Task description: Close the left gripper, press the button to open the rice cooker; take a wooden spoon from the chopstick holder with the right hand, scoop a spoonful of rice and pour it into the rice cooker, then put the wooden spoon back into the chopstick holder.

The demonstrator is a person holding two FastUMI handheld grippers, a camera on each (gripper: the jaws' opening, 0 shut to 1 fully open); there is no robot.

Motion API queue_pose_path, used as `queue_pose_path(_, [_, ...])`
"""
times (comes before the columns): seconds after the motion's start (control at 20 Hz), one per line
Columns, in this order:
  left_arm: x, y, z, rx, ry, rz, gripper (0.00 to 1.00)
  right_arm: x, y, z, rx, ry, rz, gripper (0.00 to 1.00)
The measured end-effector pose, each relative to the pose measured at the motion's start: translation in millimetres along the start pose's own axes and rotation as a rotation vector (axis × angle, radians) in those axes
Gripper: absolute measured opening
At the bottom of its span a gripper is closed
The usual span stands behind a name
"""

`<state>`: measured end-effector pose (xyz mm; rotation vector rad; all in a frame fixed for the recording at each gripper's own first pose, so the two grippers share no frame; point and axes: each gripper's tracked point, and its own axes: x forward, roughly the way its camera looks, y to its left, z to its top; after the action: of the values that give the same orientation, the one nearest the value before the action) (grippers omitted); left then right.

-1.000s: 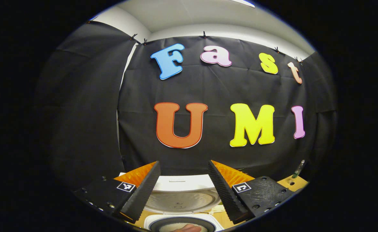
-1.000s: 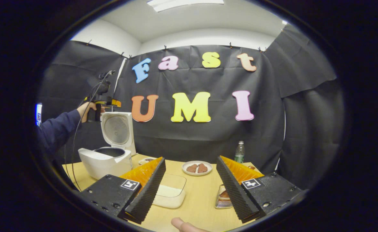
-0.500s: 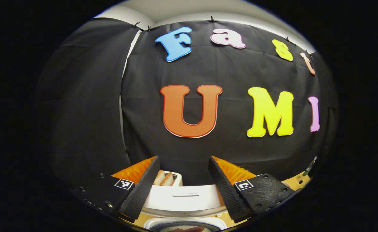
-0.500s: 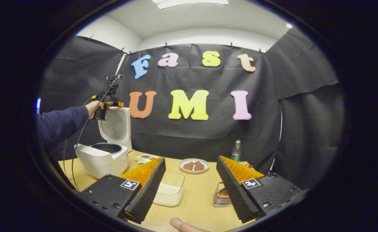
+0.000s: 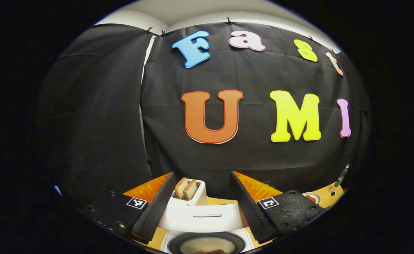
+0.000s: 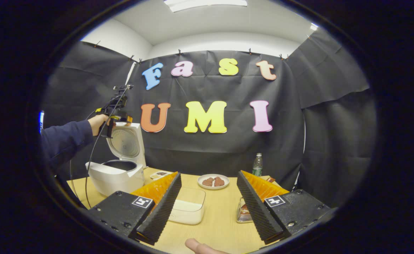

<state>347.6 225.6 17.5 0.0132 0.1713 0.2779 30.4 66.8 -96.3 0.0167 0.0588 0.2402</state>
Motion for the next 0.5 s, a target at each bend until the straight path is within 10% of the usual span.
queue_pose_path(0.5, [-85,-24,-135,-0.001,0.253,-0.025,0.95,-52,5,-6,0.022,0.016,0.030,0.99])
